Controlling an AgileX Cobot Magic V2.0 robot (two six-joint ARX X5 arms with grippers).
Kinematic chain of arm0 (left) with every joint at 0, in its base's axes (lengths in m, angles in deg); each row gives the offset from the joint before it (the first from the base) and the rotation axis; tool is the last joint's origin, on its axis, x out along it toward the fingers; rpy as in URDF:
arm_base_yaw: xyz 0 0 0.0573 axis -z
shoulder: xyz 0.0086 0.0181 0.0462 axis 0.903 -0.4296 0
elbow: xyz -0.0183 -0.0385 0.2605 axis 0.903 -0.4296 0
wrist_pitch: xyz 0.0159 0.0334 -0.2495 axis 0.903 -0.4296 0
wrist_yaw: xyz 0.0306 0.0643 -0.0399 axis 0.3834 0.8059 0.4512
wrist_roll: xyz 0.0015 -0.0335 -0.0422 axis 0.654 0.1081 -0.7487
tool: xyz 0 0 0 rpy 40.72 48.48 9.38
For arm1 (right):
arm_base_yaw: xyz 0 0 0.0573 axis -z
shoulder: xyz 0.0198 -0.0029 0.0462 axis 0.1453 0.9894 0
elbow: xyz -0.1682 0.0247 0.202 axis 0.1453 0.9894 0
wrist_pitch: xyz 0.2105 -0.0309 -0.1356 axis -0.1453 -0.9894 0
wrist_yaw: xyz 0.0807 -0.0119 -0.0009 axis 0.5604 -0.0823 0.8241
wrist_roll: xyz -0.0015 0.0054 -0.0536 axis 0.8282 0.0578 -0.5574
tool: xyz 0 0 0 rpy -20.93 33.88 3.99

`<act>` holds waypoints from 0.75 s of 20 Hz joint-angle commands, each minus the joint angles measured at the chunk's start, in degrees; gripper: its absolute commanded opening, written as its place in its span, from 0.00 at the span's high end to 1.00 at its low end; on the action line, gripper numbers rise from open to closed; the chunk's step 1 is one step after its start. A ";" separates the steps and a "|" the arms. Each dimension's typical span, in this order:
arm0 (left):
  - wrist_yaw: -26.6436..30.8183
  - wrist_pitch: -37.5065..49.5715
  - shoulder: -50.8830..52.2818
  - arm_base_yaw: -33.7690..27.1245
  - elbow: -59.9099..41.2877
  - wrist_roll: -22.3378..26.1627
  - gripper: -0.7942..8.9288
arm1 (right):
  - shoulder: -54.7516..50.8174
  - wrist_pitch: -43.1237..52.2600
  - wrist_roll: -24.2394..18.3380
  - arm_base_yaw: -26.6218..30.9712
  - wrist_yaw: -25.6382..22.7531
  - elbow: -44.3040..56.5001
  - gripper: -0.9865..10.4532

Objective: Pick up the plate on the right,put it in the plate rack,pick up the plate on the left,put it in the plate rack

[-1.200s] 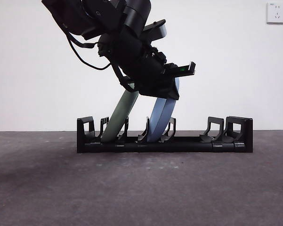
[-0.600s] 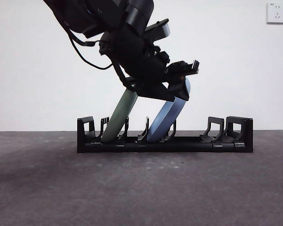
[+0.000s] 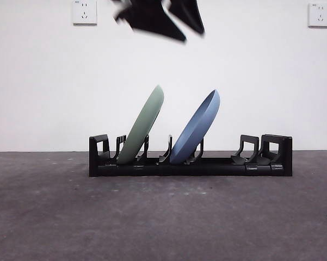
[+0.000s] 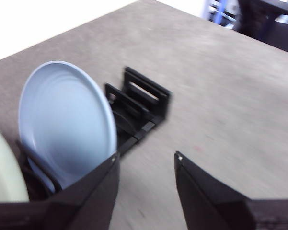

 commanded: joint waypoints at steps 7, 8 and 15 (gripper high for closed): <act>-3.19 -28.37 23.34 0.55 -0.44 -0.37 0.72 | 0.74 1.18 -3.37 -0.09 4.79 0.59 0.64; -3.13 -30.40 25.42 0.55 -0.44 -0.37 0.72 | 0.74 1.18 -3.39 -0.09 4.94 0.59 0.64; -3.13 -37.31 32.85 0.55 -0.44 -0.37 0.73 | 1.09 0.90 -3.39 -0.09 4.94 0.59 0.64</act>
